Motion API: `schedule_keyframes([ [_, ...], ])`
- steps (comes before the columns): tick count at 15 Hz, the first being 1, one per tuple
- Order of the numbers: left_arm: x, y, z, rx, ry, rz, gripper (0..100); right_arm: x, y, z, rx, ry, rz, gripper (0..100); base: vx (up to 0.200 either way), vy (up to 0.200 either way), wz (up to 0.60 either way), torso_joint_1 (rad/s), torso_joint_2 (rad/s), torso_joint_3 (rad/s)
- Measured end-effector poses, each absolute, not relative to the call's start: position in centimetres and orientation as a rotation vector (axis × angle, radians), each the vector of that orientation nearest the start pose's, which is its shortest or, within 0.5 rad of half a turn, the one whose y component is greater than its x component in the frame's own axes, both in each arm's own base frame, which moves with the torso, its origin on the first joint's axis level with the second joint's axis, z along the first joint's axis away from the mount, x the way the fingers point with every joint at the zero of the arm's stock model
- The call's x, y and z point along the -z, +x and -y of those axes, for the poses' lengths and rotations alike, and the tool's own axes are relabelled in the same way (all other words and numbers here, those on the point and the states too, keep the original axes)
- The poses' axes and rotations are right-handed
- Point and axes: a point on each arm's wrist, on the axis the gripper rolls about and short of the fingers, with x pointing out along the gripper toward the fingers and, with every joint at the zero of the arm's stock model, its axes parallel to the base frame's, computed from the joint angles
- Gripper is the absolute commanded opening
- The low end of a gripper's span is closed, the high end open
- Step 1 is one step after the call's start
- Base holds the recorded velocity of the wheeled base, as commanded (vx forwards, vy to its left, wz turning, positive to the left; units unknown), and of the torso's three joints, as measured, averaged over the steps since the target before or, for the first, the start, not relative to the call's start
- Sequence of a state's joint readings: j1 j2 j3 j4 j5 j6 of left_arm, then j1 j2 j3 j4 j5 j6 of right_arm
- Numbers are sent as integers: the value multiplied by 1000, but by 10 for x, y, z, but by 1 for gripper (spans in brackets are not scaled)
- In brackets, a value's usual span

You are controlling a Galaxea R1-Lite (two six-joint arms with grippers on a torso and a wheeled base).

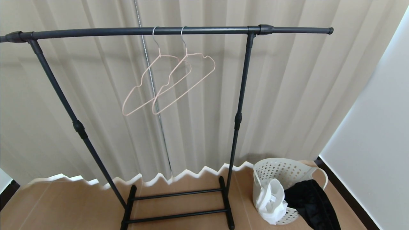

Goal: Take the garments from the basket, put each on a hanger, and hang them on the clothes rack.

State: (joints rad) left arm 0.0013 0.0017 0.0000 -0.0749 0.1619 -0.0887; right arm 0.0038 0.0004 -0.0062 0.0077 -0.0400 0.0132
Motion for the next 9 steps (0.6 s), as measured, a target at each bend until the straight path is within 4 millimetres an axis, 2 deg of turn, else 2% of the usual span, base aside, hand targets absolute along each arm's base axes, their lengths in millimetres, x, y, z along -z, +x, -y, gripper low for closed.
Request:
schedule_keyframes([
  [9, -83, -23, -4, -160, -94, 79, 100, -76, -23, 1, 36, 12, -2, 100, 0, 0, 0, -143, 498, 352],
])
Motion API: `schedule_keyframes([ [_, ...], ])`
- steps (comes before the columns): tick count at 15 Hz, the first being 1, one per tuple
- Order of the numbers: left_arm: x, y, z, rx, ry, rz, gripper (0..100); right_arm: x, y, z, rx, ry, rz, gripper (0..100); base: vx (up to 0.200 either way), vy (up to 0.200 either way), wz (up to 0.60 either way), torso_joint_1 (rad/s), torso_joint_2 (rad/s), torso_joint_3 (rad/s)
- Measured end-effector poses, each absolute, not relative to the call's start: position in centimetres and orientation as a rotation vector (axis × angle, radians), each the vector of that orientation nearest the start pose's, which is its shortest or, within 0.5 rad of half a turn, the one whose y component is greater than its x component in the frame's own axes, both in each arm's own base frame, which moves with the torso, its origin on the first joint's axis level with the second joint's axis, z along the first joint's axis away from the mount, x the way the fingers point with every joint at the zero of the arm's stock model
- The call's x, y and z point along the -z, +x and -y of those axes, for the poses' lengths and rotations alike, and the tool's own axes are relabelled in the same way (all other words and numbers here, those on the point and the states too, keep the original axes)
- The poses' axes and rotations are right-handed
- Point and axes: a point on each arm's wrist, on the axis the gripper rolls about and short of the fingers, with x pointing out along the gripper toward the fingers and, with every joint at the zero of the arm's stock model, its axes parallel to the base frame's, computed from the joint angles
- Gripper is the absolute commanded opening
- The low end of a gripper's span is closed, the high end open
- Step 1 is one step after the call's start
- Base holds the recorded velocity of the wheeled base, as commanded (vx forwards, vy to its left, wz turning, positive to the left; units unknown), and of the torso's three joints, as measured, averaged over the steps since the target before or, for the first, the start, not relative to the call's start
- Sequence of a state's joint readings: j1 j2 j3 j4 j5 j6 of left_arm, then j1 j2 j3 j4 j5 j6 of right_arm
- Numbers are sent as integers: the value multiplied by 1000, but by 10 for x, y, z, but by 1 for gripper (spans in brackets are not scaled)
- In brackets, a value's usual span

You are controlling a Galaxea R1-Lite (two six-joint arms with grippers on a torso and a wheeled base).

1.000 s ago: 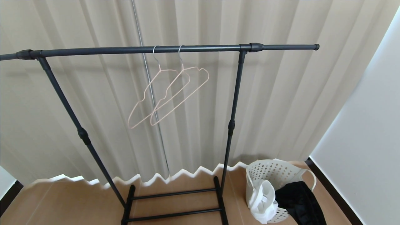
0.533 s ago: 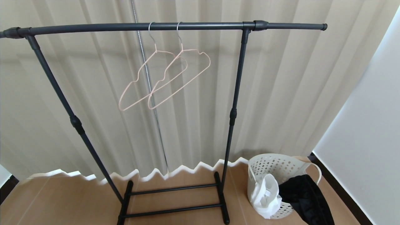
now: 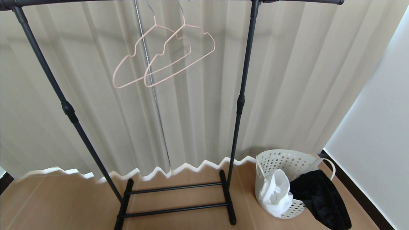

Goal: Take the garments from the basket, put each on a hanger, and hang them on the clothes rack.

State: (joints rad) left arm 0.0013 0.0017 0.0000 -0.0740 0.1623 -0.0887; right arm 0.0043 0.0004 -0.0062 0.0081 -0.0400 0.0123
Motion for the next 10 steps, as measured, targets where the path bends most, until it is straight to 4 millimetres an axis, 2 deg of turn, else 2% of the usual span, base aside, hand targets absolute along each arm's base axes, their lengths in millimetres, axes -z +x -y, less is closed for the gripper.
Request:
schedule_keyframes([
  [5, -83, -23, -4, -160, -94, 76, 100, -76, -23, 1, 37, 14, -2, 100, 0, 0, 0, -79, 433, 349],
  [6, -83, -23, -4, -160, -93, 78, 100, -76, -23, 1, 37, 15, -1, 100, 0, 0, 0, -22, 163, 129],
  [9, -83, -23, -4, -159, -93, 79, 100, -76, -23, 1, 37, 16, 0, 100, 200, 0, 0, -12, 58, 51],
  [10, -83, -23, -4, -159, -93, 79, 100, -77, -23, 1, 37, 16, 0, 100, 0, 0, 0, 0, 0, 0],
])
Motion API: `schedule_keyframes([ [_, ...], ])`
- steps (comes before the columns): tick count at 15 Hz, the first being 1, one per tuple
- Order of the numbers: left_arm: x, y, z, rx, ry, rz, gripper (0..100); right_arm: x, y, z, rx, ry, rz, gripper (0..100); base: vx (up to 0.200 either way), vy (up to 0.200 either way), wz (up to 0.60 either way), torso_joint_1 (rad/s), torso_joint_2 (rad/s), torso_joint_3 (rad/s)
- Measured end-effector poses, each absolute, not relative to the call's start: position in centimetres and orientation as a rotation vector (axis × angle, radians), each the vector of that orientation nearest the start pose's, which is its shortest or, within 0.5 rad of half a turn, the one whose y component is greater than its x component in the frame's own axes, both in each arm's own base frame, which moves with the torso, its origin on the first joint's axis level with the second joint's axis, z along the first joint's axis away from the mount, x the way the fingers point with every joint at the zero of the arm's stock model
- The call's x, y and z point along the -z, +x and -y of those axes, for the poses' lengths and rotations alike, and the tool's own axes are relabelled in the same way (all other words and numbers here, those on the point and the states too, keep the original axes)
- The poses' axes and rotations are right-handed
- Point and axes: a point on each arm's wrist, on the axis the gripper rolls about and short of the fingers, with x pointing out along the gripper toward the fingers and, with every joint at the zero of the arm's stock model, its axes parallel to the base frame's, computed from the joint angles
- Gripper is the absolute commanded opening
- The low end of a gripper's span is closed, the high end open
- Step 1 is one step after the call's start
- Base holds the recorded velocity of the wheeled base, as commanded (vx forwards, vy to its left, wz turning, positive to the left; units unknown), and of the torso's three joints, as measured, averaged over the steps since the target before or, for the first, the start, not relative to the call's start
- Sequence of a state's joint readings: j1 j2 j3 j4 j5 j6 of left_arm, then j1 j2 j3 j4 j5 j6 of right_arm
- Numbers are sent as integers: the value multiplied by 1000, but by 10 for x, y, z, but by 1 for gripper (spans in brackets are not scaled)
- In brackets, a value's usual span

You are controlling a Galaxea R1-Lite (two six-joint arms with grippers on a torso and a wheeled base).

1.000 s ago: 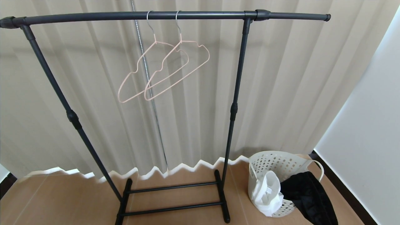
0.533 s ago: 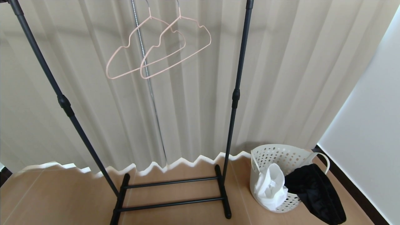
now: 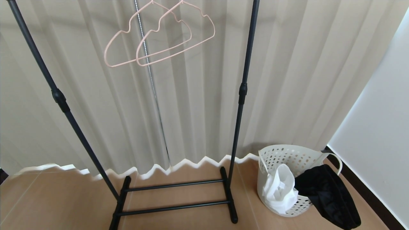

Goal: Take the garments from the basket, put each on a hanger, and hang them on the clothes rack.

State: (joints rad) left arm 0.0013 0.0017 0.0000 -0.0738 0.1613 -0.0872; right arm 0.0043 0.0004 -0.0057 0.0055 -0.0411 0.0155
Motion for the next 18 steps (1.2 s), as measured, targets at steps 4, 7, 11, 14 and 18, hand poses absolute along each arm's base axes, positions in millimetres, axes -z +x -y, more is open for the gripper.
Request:
schedule_keyframes([
  [4, -83, -23, -4, -160, -94, 79, 100, -76, -23, 1, 37, 13, -1, 100, 0, 0, -150, -2, 2, 2],
  [7, -83, -23, -4, -160, -94, 79, 100, -77, -23, 1, 37, 12, -1, 100, 0, 0, -600, -2, 5, 6],
  [11, -83, -23, -4, -159, -93, 79, 100, -77, -23, 1, 38, 12, -1, 100, 0, -100, -150, 1, 2, 3],
  [14, -83, -23, -4, -159, -93, 79, 100, -76, -23, 1, 37, 12, -1, 100, 0, -200, 0, 1, 1, 4],
  [18, -83, -23, -4, -159, -94, 79, 100, -76, -23, 1, 38, 12, -2, 100, 0, -200, 0, 5, 5, 2],
])
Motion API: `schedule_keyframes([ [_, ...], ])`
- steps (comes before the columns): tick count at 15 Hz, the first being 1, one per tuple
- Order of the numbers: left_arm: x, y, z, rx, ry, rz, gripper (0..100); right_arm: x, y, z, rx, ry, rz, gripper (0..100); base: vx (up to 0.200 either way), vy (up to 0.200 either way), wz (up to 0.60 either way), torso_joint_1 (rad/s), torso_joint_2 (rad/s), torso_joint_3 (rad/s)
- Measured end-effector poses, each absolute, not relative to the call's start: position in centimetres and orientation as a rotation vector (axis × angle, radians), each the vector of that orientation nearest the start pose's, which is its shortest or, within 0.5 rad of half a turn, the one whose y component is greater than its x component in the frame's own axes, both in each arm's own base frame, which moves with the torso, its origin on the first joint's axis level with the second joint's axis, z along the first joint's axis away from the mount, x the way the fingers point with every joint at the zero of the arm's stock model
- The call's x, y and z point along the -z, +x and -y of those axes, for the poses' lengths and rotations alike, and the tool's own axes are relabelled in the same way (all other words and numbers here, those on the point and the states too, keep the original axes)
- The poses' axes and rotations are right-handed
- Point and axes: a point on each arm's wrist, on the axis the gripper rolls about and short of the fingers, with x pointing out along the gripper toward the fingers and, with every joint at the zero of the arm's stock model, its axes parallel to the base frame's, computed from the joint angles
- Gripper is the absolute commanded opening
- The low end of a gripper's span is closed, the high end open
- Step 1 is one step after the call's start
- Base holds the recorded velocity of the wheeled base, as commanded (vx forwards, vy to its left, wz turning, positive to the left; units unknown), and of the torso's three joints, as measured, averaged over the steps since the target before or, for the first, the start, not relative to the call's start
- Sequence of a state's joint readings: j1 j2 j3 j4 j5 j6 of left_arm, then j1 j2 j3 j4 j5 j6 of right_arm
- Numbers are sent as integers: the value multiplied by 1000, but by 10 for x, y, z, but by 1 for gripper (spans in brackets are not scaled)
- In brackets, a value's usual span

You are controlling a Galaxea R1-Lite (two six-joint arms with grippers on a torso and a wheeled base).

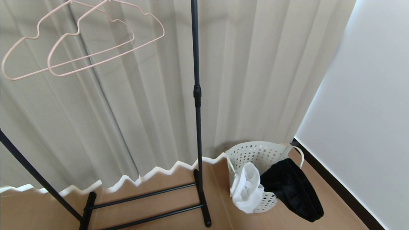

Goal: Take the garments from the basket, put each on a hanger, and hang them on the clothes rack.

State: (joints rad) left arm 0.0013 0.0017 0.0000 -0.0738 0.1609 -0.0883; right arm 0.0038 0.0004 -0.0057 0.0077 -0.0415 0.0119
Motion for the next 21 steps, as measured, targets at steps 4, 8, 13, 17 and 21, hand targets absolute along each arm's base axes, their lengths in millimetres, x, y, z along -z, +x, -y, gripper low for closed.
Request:
schedule_keyframes([
  [4, -83, -23, -4, -159, -94, 79, 100, -77, -23, 1, 37, 12, -1, 100, 100, -100, 0, 0, 1, 2],
  [8, -83, -23, -4, -159, -94, 79, 100, -76, -23, 1, 38, 12, -2, 100, 100, 0, -300, 4, 2, 5],
  [13, -83, -23, -4, -163, -95, 81, 100, -77, -23, 1, 36, 15, 0, 100, 0, 0, -120, 2, 0, 0],
  [17, -83, -23, -4, -161, -94, 80, 100, -76, -23, 1, 36, 14, -1, 100, 0, 0, 0, 0, 0, 0],
  [21, -83, -23, -4, -160, -95, 80, 100, -76, -23, 1, 37, 14, -1, 100, 0, 0, 0, 2, 6, -154],
])
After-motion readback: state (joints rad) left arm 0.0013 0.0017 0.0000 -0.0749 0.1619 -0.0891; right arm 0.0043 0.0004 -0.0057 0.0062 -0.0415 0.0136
